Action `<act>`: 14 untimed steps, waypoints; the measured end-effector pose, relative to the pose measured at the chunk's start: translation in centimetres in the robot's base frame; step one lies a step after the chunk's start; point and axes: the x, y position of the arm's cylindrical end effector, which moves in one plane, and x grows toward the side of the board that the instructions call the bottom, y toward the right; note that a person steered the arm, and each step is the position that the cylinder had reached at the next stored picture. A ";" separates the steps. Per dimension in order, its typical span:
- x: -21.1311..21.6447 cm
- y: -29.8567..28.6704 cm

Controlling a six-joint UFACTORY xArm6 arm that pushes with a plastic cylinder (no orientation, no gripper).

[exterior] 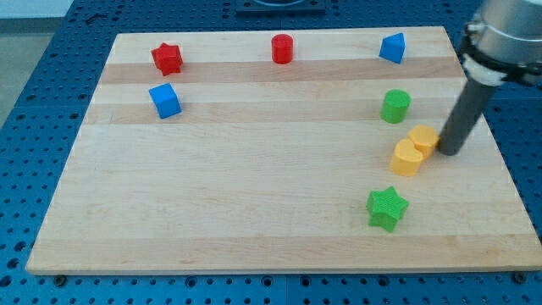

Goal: Push the yellow hexagon to the center of the board

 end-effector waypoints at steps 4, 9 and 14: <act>-2.4 -2.8; -4.0 -9.2; -3.7 -18.5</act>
